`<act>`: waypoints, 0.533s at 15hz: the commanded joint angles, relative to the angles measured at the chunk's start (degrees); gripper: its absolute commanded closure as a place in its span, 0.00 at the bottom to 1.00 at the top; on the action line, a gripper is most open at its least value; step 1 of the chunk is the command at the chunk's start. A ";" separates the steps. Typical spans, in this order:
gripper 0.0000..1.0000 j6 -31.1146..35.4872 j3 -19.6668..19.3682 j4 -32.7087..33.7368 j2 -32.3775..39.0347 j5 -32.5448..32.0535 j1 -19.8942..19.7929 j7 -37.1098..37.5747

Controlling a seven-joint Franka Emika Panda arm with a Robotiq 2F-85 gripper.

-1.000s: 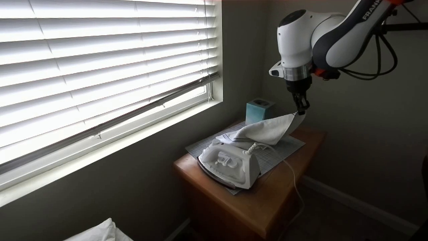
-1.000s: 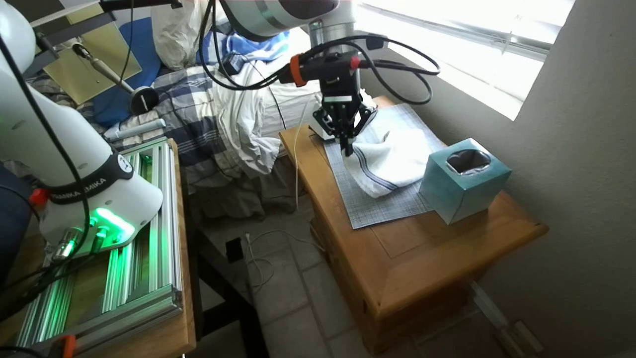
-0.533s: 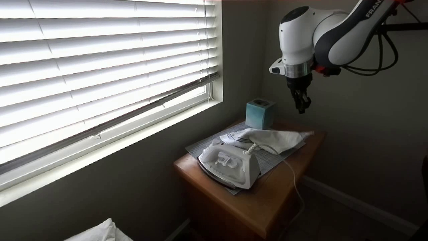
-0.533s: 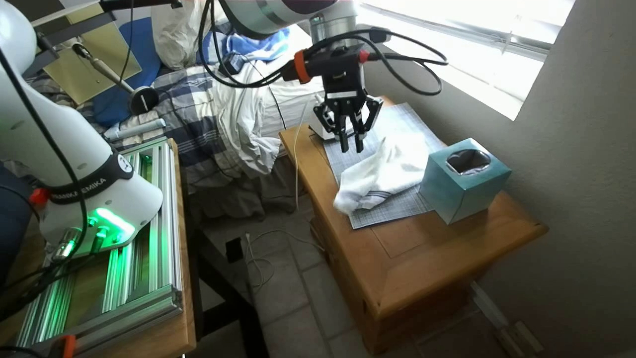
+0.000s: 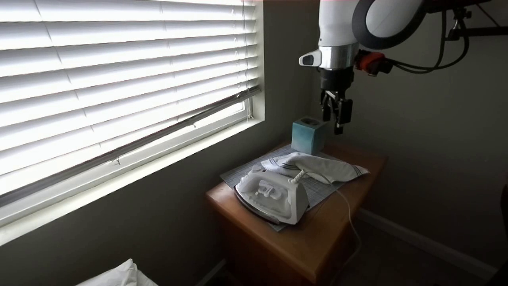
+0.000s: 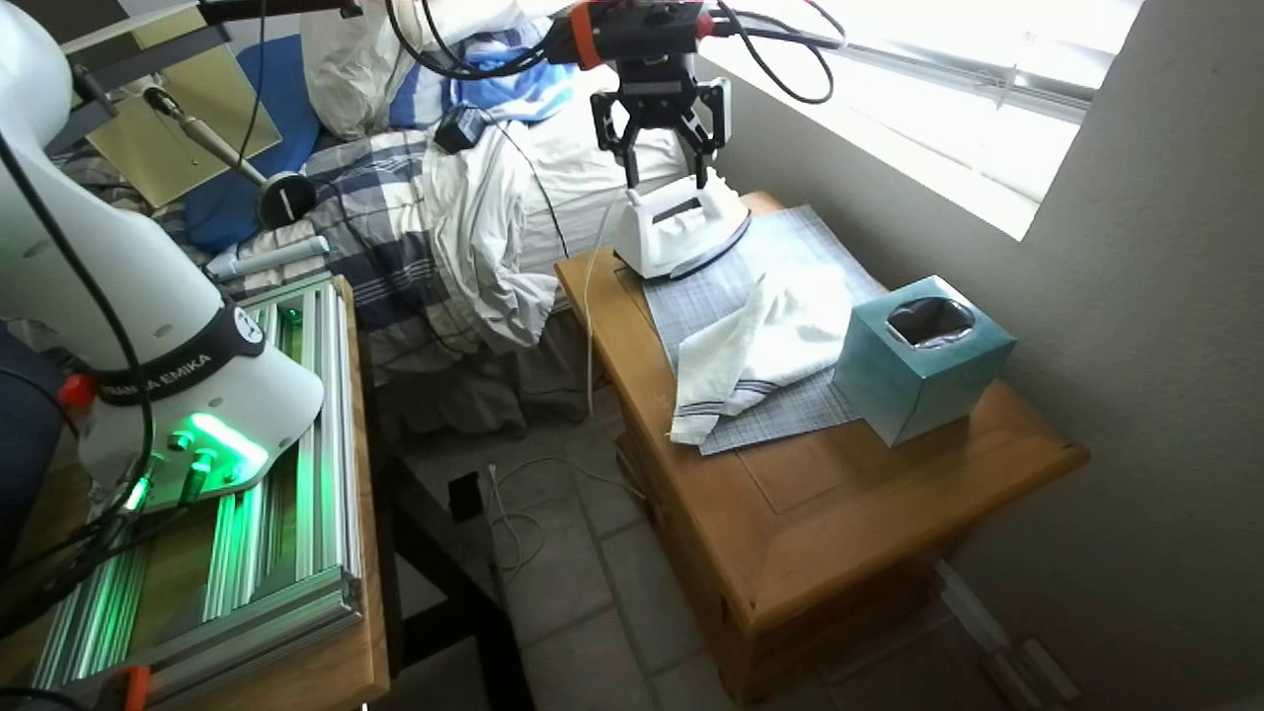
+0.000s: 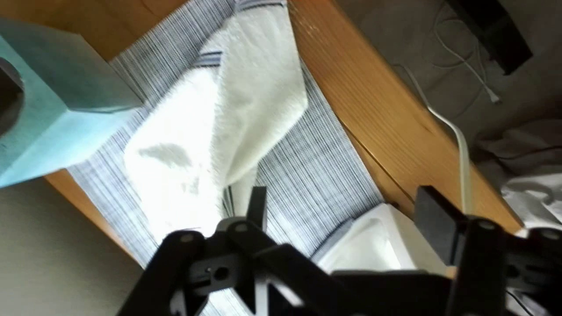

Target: Partially unfold the towel

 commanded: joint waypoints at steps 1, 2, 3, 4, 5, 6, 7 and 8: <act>0.06 -0.13 0.57 0.18 -0.02 1.60 0.64 -0.35; 0.00 -0.13 1.00 0.26 -0.02 2.27 0.92 -0.38; 0.00 -0.13 1.11 0.29 -0.02 2.52 0.97 -0.41; 0.00 -0.13 1.09 0.30 -0.01 2.60 0.89 -0.50; 0.00 -0.13 1.05 0.30 -0.01 2.63 0.78 -0.64; 0.00 -0.13 1.01 0.30 -0.01 2.67 0.73 -0.76; 0.00 0.87 -0.38 0.76 0.69 -3.27 1.77 5.62; 0.00 1.17 -0.62 0.89 1.39 -6.33 2.53 8.69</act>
